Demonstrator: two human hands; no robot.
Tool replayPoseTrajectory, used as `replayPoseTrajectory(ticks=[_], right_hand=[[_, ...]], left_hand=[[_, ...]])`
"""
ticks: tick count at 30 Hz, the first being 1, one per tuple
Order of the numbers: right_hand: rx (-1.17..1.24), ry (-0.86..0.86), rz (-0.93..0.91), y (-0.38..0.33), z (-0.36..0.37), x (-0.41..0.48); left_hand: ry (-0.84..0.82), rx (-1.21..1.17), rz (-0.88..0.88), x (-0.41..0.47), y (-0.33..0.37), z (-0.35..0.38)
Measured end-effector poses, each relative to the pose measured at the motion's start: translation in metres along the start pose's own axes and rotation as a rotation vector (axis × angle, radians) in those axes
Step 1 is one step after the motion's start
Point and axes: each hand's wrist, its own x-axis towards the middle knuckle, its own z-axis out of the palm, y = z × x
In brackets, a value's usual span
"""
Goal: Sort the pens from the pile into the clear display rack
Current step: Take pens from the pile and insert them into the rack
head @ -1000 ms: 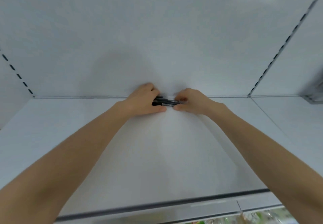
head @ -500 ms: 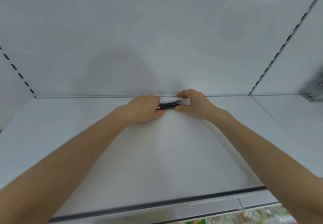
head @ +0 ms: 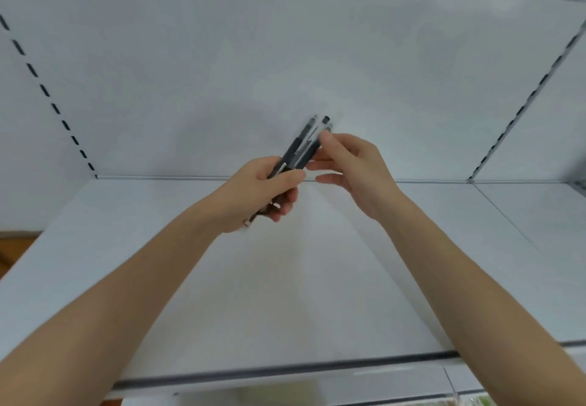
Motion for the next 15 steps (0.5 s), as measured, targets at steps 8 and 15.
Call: replayPoseTrajectory(ticks=[8, 15], right_hand=[[0.107, 0.082, -0.068, -0.017, 0.006, -0.015], [0.187, 0.064, -0.038, -0.022, -0.018, -0.044]], left_hand=[[0.008, -0.297, -0.054, -0.025, 0.013, 0.022], [0.098, -0.408, -0.054, -0.034, 0.013, 0.054]])
